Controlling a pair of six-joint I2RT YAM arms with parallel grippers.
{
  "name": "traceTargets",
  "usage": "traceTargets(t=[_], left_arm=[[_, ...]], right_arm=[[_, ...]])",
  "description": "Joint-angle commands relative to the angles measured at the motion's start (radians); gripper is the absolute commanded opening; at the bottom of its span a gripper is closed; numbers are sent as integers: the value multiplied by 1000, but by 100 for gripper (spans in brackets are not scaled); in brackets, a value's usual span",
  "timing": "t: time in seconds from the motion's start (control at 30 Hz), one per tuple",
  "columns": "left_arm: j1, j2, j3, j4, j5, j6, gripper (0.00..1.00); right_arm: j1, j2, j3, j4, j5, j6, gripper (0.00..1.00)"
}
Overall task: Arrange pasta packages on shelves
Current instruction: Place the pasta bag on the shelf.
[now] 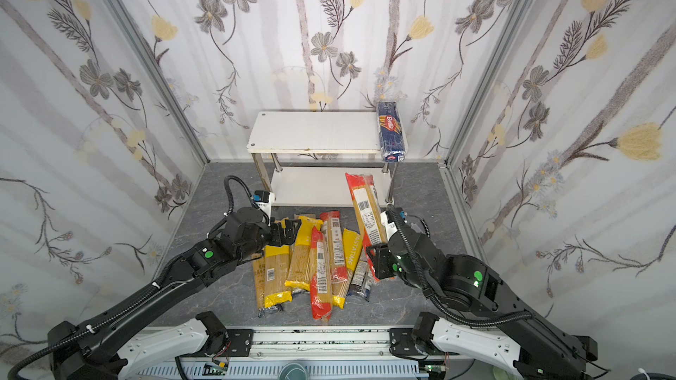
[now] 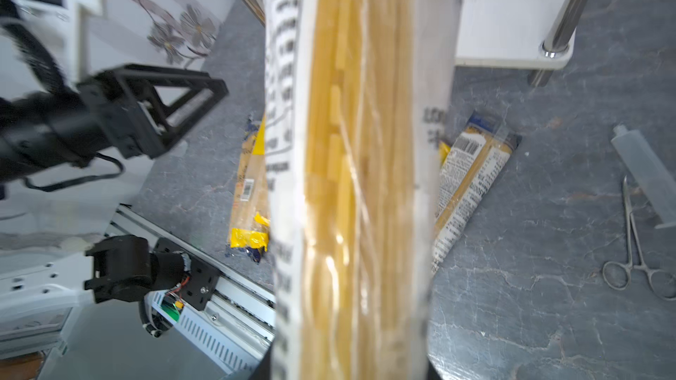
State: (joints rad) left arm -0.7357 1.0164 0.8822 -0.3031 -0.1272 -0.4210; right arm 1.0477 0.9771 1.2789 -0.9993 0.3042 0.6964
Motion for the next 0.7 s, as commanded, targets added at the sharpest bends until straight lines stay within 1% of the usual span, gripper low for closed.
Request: traceTargets(t=[0.0, 0.17, 0.27, 0.3, 0.37, 0.5, 0.67], left_arm=[[1, 7, 31, 20, 6, 5, 100], [0, 30, 68, 19, 14, 8, 100], [1, 49, 85, 20, 21, 8, 100], [1, 55, 89, 20, 23, 11, 100], [1, 62, 96, 21, 26, 11, 100], [0, 65, 106, 20, 25, 29, 100], [2, 74, 111, 19, 10, 48, 100]], right_arm=[[4, 55, 129, 51, 152, -95, 17], [-6, 215, 332, 90, 281, -212, 21], [-45, 350, 502, 99, 341, -282, 21], [-66, 386, 549, 110, 343, -305, 22], [-127, 456, 647, 135, 327, -345, 22], [-284, 600, 851, 162, 221, -417, 23], [-405, 806, 1095, 154, 99, -463, 25]])
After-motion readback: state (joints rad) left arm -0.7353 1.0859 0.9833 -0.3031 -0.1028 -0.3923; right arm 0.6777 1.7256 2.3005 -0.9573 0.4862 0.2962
